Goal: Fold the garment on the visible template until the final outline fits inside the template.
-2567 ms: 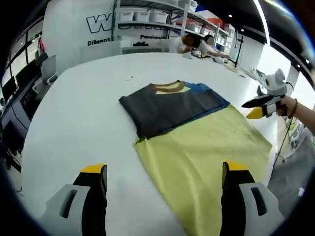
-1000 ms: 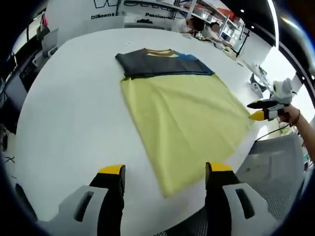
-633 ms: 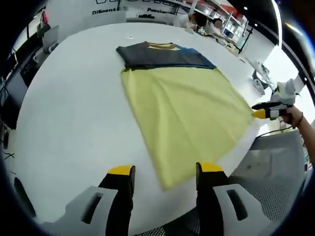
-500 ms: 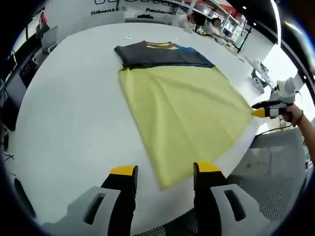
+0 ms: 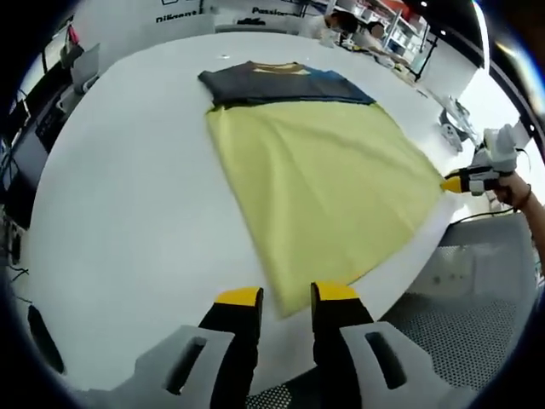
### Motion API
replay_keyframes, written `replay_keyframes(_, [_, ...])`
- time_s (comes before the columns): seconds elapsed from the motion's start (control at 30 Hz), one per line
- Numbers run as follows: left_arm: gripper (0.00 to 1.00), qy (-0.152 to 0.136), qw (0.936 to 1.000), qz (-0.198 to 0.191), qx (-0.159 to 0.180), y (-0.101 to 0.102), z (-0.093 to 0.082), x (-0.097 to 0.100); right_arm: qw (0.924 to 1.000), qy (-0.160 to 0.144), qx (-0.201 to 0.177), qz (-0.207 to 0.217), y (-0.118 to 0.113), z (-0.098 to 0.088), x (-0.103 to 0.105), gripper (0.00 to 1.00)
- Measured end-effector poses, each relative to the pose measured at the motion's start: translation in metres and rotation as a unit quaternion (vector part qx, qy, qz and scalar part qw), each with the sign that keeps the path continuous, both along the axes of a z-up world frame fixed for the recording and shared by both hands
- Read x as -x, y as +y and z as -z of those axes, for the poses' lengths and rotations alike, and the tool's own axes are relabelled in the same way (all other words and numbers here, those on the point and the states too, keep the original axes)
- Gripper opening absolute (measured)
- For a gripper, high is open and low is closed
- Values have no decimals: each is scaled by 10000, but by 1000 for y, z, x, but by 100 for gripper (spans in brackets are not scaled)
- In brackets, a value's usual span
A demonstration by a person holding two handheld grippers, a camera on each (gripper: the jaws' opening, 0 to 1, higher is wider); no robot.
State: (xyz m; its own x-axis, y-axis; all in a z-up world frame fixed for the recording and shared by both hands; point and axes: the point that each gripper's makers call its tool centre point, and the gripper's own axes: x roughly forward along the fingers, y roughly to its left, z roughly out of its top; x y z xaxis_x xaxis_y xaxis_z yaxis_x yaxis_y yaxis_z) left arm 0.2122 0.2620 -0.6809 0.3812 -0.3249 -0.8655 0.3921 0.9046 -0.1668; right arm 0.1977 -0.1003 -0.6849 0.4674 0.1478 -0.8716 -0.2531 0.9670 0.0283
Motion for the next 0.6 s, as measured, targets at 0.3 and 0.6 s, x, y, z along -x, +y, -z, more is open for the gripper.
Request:
replay_keyframes(0.3, [9, 56, 9999, -60, -92, 2, 1, 3, 10000, -6, 40, 37, 3, 0, 1, 1])
replay_keyframes(0.6, [7, 67, 9994, 250, -239, -1, 0, 3, 9997, 14, 158, -189, 7, 1, 1, 0])
